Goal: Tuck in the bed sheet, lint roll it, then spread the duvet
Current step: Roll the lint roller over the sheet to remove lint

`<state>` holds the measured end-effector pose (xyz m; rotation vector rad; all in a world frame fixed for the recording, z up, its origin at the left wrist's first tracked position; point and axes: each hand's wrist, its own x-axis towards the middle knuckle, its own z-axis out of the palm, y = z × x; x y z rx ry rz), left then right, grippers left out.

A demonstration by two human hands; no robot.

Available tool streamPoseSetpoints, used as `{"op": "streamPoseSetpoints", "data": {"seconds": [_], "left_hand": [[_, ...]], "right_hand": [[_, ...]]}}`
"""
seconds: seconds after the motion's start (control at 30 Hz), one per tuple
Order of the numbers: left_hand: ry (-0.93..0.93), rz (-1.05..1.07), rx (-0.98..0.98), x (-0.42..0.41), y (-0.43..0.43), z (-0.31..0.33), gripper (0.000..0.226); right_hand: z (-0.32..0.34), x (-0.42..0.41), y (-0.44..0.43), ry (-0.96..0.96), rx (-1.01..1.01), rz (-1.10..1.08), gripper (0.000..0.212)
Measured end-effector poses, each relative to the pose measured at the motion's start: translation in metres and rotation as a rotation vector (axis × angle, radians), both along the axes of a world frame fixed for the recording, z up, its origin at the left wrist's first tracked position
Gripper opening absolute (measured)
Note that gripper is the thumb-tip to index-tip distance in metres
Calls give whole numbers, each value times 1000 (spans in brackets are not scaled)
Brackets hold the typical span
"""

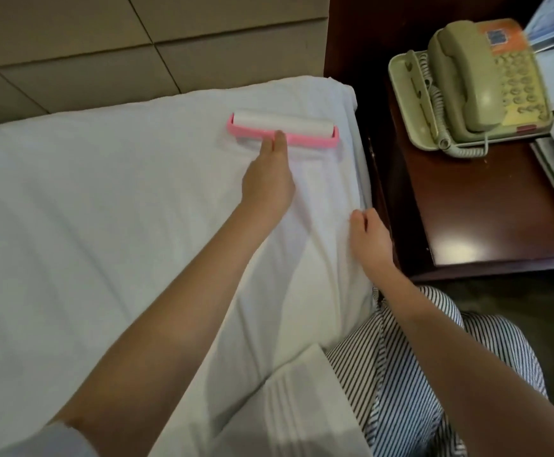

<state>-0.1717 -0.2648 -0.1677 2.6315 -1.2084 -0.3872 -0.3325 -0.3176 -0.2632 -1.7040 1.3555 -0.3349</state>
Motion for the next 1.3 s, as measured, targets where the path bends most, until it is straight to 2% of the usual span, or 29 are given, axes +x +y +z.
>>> {"op": "streamPoseSetpoints", "data": {"seconds": [0.1, 0.2, 0.27, 0.33, 0.43, 0.53, 0.6, 0.7, 0.8, 0.87, 0.93, 1.03, 1.1, 1.2, 1.3], "left_hand": [[-30, -63, 39, -34, 74, -4, 66], [-24, -132, 36, -69, 149, 1, 75], [-63, -152, 76, -77, 169, 1, 76], [-21, -137, 103, -71, 155, 9, 69], [-101, -83, 104, -48, 99, 3, 62], [-134, -124, 128, -23, 36, -1, 62], [-94, -111, 124, -19, 17, 1, 60], [-98, -88, 125, -38, 42, 0, 62], [-113, -146, 62, -74, 121, -21, 61], [-71, -261, 159, -91, 169, -25, 57], [-58, -283, 263, -96, 188, -17, 46], [-97, -179, 139, -90, 158, 2, 69], [-131, -128, 85, -73, 117, -3, 64], [-46, -44, 38, -57, 65, -3, 59], [-22, -1, 40, -73, 74, 0, 62]], "right_hand": [[3, 0, -5, 88, -82, 49, 32], [0, -3, 2, 110, -124, -42, 36], [1, -6, 7, 125, -137, -64, 32], [4, -8, 5, 178, -161, -43, 35], [6, -12, 1, 211, -189, -12, 41], [3, -23, 7, 79, -33, -9, 41], [2, -31, 15, 25, 69, 48, 40], [4, -38, 18, 31, 2, 138, 38], [6, -38, 18, 76, -102, 145, 35], [7, -37, 22, 55, -154, 78, 35], [9, -35, 26, 14, -149, -12, 38], [13, -37, 27, -49, -95, -47, 37], [15, -41, 27, -88, -64, -47, 35], [17, -52, 28, -52, -46, -71, 23], [21, -55, 32, 28, -22, 7, 10]]}}
